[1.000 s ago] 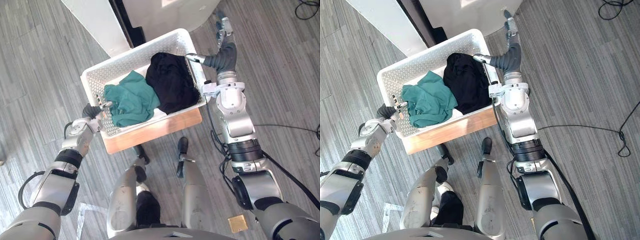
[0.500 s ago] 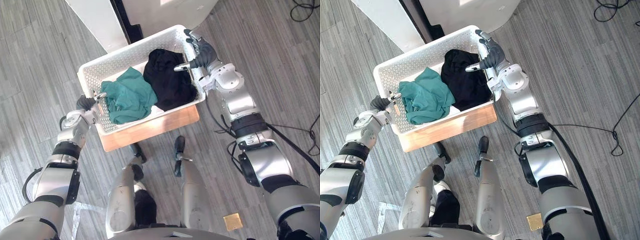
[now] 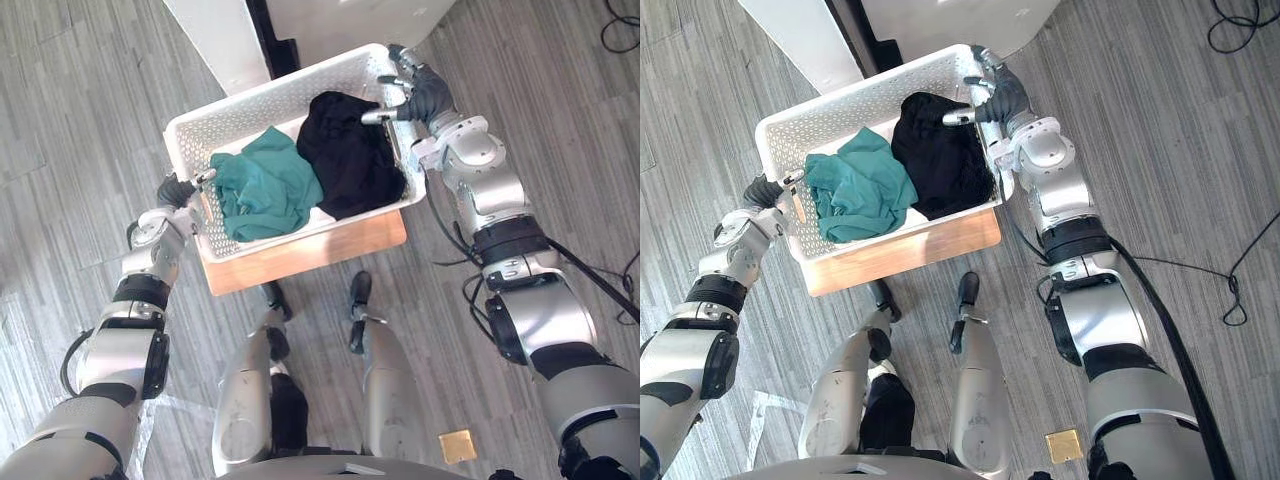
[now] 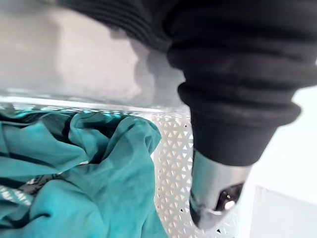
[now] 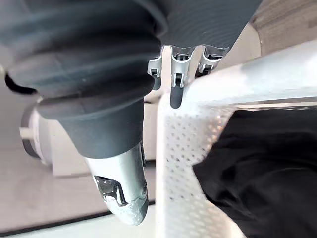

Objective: Pick up the laundry basket with both hands and put the clothes into the washing machine.

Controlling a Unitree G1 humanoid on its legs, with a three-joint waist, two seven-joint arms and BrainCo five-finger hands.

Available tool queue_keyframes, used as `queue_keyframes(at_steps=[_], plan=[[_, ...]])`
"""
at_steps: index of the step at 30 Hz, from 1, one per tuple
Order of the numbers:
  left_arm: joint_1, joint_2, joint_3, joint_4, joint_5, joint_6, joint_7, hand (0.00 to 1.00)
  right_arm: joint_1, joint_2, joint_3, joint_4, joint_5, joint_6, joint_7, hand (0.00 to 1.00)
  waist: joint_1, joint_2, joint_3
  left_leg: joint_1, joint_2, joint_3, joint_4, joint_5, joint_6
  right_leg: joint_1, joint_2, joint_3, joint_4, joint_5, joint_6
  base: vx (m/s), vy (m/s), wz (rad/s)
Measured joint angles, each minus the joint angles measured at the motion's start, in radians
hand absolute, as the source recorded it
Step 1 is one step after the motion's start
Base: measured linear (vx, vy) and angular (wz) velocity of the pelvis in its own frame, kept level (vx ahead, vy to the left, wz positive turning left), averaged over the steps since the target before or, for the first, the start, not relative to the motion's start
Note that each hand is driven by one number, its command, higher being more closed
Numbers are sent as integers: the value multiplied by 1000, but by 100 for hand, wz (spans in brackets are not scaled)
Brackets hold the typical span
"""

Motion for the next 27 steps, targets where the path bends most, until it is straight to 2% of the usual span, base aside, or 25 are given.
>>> queue_keyframes(at_steps=[2, 4, 8, 14, 16, 20, 27], plan=[[1, -10, 24, -35, 0, -4, 1, 0, -18, 11, -77, -94, 27, -8, -63, 0, 0, -1, 1, -10, -1, 0, -1, 2, 1, -9, 0, 0, -4, 4, -2, 51, -22, 0], [3, -12, 35, -50, 0, -9, 10, 0, -34, 11, -131, -163, 27, -28, -96, 0, 0, -7, 5, -13, 0, 3, -1, 2, 1, -11, 2, 2, -9, 7, -2, 47, -20, -3], [7, -17, 66, -50, 0, -9, 20, 0, -49, 11, -229, -233, 13, -40, -150, 0, 0, -16, 10, -17, 8, 6, 4, 0, 0, -5, 12, 6, -34, 25, 2, 52, -19, -6], [23, -38, 114, -70, 5, -9, 24, 0, -13, 31, -289, -233, -109, -11, -168, 0, 0, -18, 11, -32, 34, 3, 57, -27, -2, 5, 27, 8, -43, 28, 2, 40, -35, -5], [36, -45, 114, -92, 21, -9, 25, 0, 16, 31, -289, -233, -155, 6, -159, 0, 4, -18, 11, -35, 39, 2, 67, -32, -3, 5, 30, 8, -44, 28, 2, 29, -36, -2], [42, -49, 115, -92, 21, -9, 25, 0, 92, 31, -285, -233, -274, 49, -93, 0, 5, -18, 11, -39, 42, 1, 72, -35, -4, 5, 33, 9, -45, 27, 1, 34, -35, -1], [63, -54, 147, -127, 22, -8, 21, 0, 158, 25, -227, -233, -347, 51, 13, 0, 3, -18, 11, -58, 53, -4, 111, -56, 1, 3, 35, 8, -43, 27, 1, 23, -22, -1]])
